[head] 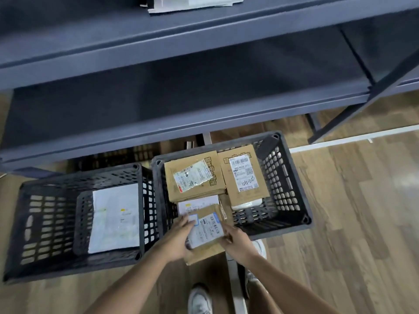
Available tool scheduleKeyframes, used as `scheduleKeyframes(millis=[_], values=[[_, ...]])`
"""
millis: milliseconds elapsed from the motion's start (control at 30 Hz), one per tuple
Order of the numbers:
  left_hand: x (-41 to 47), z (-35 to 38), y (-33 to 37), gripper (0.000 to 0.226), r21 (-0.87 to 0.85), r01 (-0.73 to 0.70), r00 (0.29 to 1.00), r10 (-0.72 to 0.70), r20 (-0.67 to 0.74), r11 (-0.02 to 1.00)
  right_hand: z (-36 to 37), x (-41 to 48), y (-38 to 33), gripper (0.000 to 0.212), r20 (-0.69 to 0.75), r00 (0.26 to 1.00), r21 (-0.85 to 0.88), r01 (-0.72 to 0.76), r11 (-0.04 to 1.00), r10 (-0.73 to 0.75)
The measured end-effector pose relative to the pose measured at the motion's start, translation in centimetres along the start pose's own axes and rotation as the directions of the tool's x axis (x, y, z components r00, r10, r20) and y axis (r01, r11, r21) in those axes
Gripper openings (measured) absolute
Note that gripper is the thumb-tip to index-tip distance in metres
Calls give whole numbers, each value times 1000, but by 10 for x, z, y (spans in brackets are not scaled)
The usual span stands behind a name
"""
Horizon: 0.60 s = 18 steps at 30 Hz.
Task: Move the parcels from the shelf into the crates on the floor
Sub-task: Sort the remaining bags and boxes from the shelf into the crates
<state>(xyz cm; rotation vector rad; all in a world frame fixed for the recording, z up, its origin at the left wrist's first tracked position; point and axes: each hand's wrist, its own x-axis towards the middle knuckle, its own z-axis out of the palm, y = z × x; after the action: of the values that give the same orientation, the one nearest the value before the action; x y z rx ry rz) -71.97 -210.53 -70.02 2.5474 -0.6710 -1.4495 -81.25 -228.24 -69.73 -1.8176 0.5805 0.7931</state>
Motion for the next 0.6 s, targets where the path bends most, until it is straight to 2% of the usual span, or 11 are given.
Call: scheduleKeyframes(millis=[167,367,467,600], values=[[15,6,-14,85,-106,-50,999,49,-13,993,4,18,-3,62,-44,999,-88,22,996,-26],[15,3,-20,68,-210,-82,985,47,-166,974,7,21,-1,64,-83,995,-96,40,995,-48],[14,-2,-19,66,-244,-101,976,49,-211,964,9,23,-3,57,-119,991,-84,46,995,-55],[6,-16,-17,71,-205,-107,962,49,-270,973,10,21,-5,50,-213,975,-33,53,998,-59]])
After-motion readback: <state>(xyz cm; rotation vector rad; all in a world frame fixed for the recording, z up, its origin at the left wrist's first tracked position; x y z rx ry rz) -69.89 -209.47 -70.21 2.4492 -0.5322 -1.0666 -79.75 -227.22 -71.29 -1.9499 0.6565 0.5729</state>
